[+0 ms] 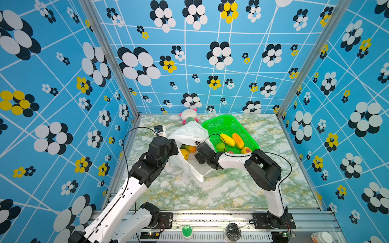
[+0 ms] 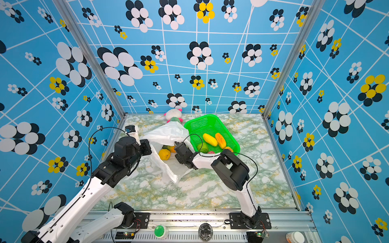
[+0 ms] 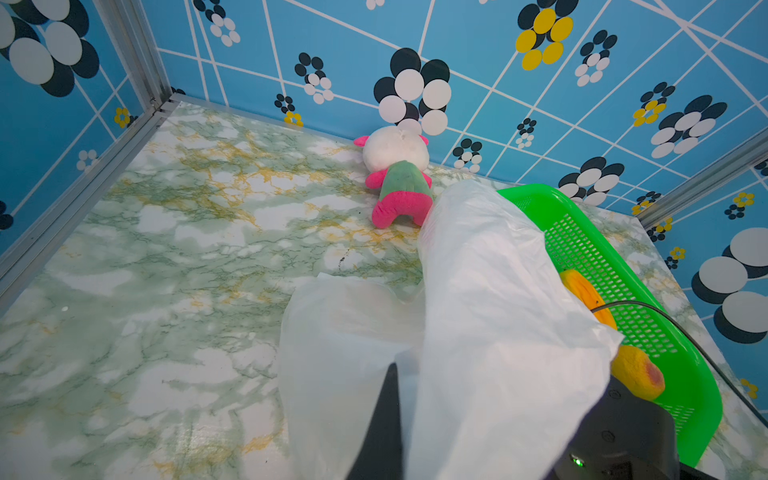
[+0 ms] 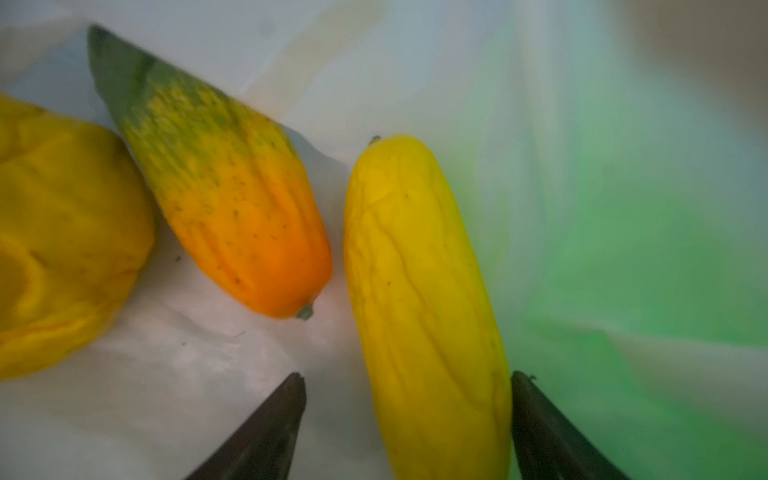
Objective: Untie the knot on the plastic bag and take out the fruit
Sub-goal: 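Lower the right gripper onto the long yellow mango and close it, then lift the yellow mango out of the bag with the right gripper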
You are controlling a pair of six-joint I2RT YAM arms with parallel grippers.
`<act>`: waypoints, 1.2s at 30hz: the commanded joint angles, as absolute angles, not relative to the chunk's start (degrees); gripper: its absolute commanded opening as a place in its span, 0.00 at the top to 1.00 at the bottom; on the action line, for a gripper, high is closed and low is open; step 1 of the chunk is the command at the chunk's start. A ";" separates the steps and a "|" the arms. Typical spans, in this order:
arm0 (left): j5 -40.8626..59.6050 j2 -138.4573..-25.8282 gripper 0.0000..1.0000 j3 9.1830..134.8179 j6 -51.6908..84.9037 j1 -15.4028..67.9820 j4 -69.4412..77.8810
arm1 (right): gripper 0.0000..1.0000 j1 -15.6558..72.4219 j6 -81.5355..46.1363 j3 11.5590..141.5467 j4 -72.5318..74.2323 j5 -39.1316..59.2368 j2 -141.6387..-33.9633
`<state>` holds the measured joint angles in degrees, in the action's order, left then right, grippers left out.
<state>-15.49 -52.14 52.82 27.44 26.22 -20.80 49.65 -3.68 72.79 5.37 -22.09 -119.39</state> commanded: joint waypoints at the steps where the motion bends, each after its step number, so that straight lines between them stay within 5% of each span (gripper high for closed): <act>1: -16.26 -50.71 0.94 53.07 27.96 25.75 -21.00 | 0.32 49.25 -5.62 74.53 1.86 -18.76 -120.55; 5: -16.22 -50.72 0.94 53.08 28.03 25.75 -21.01 | 0.55 49.30 -5.08 73.93 2.10 -16.08 -119.21; 11: -16.24 -50.80 0.94 53.06 27.99 25.75 -20.90 | 0.67 50.84 -2.63 68.49 7.49 -12.62 -113.88; 23: -16.17 -50.89 0.93 53.02 28.01 25.75 -20.91 | 0.75 61.73 9.28 55.37 20.83 -10.58 -100.59; 36: -16.26 -50.92 0.94 52.98 28.03 25.75 -20.92 | 0.76 62.93 8.33 39.87 32.10 -0.80 -80.61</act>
<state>-15.51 -51.62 52.82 27.44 26.20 -20.82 62.61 8.58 42.44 26.39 -3.64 -84.53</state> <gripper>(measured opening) 0.063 0.284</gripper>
